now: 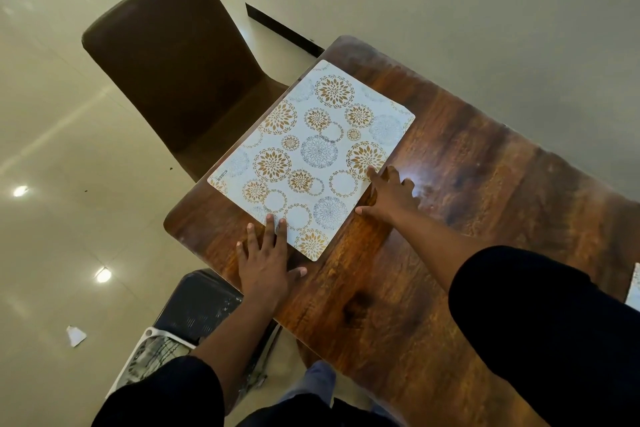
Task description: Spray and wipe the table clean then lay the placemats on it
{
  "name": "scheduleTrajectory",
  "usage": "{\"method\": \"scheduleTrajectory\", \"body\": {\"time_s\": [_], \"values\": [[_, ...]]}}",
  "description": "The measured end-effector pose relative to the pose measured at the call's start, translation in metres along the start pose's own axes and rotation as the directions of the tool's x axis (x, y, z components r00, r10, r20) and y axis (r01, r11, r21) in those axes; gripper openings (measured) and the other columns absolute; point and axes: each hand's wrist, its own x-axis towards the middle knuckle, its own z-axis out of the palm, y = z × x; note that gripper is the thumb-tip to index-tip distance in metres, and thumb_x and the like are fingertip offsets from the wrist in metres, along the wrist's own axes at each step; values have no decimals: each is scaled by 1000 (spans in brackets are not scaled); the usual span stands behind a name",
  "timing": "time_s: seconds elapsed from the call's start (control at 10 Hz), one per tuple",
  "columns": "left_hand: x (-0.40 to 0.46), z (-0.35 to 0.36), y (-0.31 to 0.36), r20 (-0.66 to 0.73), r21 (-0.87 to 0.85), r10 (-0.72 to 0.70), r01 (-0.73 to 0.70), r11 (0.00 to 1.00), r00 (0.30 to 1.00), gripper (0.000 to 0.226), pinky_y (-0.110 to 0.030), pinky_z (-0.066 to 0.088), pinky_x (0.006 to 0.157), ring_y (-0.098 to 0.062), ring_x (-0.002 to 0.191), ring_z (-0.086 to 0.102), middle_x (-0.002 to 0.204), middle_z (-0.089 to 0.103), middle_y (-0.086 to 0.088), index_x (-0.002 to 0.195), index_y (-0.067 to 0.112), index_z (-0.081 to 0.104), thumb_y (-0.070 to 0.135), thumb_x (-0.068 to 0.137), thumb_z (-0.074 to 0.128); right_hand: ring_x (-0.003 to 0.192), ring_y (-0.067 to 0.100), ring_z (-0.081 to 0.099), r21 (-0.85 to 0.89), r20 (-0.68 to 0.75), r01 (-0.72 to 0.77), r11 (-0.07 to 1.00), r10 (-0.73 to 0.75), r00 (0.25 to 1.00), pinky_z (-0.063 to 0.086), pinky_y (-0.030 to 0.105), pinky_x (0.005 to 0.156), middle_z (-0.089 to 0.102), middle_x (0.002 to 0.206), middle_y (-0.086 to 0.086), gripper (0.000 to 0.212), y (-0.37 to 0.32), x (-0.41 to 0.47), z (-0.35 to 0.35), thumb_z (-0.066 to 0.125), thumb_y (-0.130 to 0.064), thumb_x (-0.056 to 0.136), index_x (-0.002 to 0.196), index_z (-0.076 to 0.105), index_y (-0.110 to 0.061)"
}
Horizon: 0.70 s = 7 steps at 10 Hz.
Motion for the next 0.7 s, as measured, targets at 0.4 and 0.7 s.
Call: {"method": "scheduleTrajectory", "body": {"time_s": [0.4,0.7], "values": [[1,2,-3,-30,1,10,-10,1000,999,110,-61,0,130,-39,160,-23,174,-27,-1,168,29,-16,77,94,50,147,49,10,-35,-1,4,999,-5,1000,36,68,106,-6,170,3,106,0,-2,0,73,-67,80,159,5,-48],[8,-25,7,47,-24,-69,71,997,996,110,-68,9,126,-42,163,-8,179,-9,-3,169,29,3,76,89,61,154,45,2,-10,-8,18,1000,-18,1000,27,68,114,-4,171,7,87,-1,-20,-3,57,-57,98,162,2,-35]]}}
